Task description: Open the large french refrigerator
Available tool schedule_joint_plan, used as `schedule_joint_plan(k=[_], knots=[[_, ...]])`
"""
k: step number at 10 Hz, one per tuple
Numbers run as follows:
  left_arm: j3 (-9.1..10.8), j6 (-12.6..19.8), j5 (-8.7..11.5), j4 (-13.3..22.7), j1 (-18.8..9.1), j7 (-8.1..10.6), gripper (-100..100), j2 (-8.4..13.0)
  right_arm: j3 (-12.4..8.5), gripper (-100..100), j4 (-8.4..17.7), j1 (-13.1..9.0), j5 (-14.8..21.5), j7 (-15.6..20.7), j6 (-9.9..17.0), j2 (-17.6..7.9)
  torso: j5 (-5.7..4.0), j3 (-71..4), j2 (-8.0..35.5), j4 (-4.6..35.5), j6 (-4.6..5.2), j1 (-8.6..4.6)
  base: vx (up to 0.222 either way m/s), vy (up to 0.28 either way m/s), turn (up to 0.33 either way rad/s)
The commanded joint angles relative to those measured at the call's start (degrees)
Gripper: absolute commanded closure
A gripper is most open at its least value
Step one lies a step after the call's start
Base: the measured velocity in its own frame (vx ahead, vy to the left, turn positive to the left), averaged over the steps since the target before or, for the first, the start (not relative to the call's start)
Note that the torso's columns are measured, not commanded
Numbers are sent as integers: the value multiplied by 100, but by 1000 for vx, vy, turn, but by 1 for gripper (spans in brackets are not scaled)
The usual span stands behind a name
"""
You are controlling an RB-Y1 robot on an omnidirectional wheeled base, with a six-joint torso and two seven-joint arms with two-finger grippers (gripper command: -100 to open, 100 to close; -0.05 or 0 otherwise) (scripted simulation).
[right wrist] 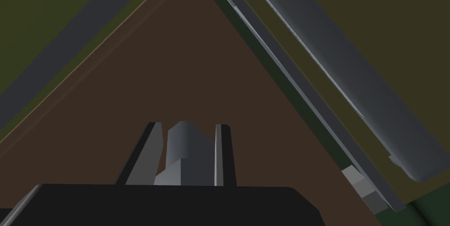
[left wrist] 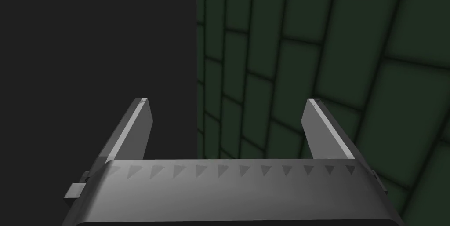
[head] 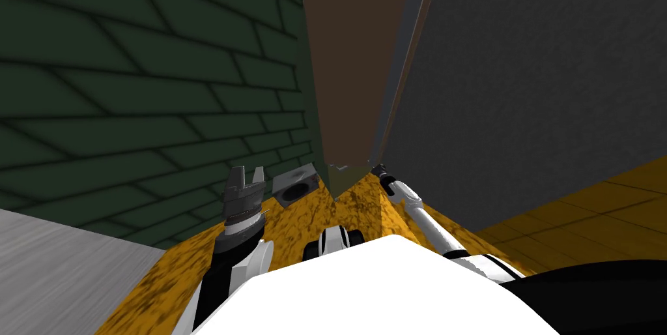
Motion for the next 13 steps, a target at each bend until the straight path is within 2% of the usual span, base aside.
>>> schedule_joint_plan(k=[1, 6, 7, 8, 10, 11, 12, 13], knots=[[0, 0, 0, 0, 0, 0, 0, 0, -106, 100, -62, -32, -14, -3, 248, -36, 4, -1, -1, 3, 3, 7, -79, 224, -100], [0, 0, 0, 0, 0, 0, 0, 0, -389, 100, -73, -65, 44, 43, 632, 56, 19, 10, 18, 23, 1, 9, -71, 222, -98], [0, 0, 0, 0, 0, 0, 0, 0, -393, 100, 59, -78, 111, 55, 502, 145, 22, 12, 24, 21, 9, 24, -40, 110, -32], [0, 0, 0, 0, 0, 0, 0, 1, -506, 100, 57, -54, 147, 78, 681, 205, 15, 5, 9, 18, -2, -9, 4, 204, -94], [-1, 0, 0, 0, 1, 0, 0, -1, -619, 100, 24, -56, 178, 97, 848, 245, 14, -5, -5, -4, 7, 46, -9, 293, -146], [-1, 0, 0, -1, 1, 0, 0, -1, -675, 100, 8, -56, 194, 107, 931, 265, 17, -2, 0, 5, -9, 31, -14, 253, -102], [-1, 0, 0, 0, 1, 0, 0, -1, -578, -100, -234, 241, -135, 241, 881, 133, 17, -2, -2, 10, -18, 20, 66, 126, -207], [1, 0, 0, -1, 2, 0, 0, 1, -562, -100, -402, 428, -301, 378, 838, 8, -7, -17, -31, -11, -9, -29, 144, 28, -268]])
